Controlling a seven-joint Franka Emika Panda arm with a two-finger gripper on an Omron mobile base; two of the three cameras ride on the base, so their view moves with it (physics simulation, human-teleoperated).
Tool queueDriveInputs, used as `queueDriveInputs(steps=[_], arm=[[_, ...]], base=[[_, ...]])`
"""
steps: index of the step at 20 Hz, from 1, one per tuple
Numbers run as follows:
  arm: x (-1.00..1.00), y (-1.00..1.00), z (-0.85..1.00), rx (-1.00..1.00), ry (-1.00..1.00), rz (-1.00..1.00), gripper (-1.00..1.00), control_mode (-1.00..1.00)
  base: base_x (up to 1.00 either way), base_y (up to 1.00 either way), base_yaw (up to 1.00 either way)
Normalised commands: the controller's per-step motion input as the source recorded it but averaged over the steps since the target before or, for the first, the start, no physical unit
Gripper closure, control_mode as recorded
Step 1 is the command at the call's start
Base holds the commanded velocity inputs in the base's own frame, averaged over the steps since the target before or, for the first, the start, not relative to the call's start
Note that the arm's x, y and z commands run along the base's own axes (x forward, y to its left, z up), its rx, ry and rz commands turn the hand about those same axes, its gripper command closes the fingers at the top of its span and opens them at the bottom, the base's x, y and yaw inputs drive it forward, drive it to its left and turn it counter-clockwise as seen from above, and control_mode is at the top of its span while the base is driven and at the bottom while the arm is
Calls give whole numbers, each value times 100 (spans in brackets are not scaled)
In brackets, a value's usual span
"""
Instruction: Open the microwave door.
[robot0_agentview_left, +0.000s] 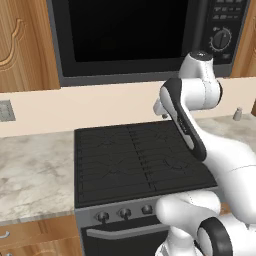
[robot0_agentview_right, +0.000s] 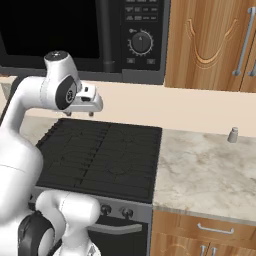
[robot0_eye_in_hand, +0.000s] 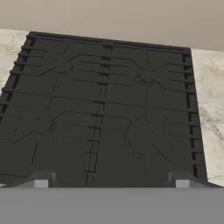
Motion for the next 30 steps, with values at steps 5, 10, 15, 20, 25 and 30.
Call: queueDriveInputs(steps=[5,10,15,20,25,30], arm=[[-64,-7,47,3,-50,0,-100,-100],[-45,-25,71,7,-49,0,-100,-100],[-49,-29,69,8,-50,0,-100,-100],[-8,-23,48,4,-54,1,-100,-100],[28,-8,53,0,-41,0,-100,-100],[30,-12,85,4,-24,0,-100,-100]], base=[[0,0,0],[0,0,0],[0,0,0],[0,0,0],[0,0,0],[0,0,0]])
